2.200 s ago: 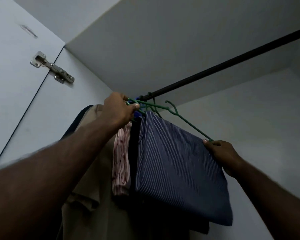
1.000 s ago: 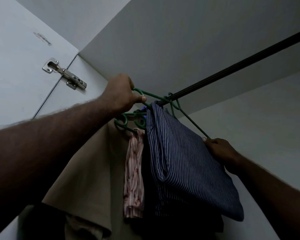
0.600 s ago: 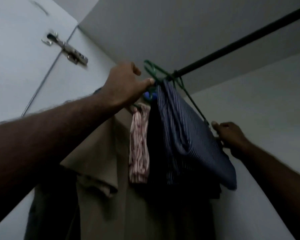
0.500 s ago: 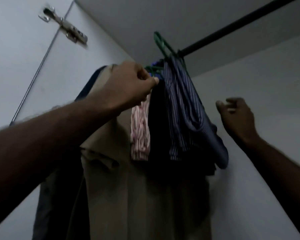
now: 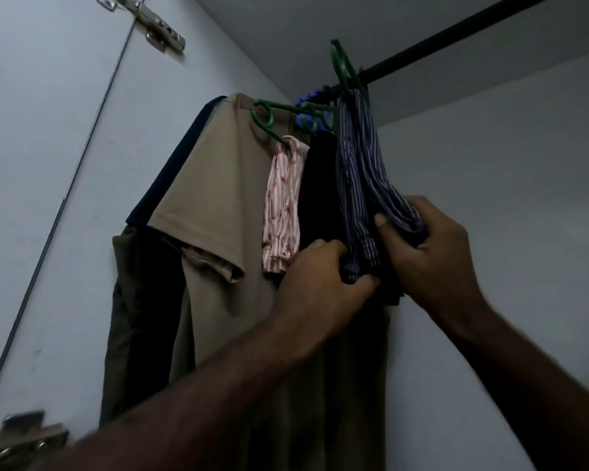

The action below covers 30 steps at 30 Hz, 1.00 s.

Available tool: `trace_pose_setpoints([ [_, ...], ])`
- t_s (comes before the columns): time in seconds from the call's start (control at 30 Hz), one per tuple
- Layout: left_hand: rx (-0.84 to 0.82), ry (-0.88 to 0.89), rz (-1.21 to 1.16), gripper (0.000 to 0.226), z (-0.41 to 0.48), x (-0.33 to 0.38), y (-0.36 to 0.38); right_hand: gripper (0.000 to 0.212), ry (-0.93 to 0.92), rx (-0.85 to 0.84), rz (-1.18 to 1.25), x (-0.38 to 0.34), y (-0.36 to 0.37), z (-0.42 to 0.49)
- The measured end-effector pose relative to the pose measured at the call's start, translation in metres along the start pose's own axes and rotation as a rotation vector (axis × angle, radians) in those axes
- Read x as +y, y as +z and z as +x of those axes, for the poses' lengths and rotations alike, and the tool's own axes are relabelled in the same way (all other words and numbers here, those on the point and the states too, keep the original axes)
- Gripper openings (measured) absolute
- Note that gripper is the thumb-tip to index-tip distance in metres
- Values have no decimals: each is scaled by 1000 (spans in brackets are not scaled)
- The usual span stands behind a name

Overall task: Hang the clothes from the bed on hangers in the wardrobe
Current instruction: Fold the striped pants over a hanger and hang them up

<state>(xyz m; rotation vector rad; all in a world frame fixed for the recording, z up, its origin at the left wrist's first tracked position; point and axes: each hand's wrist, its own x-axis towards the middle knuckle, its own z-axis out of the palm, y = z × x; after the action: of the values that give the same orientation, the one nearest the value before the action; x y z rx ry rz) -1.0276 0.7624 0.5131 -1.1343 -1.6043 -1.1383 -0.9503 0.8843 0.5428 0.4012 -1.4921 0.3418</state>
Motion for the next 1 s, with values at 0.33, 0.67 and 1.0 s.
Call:
trace_pose_setpoints([
  [0.33,-30,-76,-428,43,-11,11,-12,25,184,-178,410,-13,-18,0],
  [0.67,66,-6,-441,13,5,6,-8,27,-16,-179,-102,-4,-21,-16],
  [1.0,41,21,-492,13,10,-4,-16,41,-60,-171,-714,-14,1,-45],
])
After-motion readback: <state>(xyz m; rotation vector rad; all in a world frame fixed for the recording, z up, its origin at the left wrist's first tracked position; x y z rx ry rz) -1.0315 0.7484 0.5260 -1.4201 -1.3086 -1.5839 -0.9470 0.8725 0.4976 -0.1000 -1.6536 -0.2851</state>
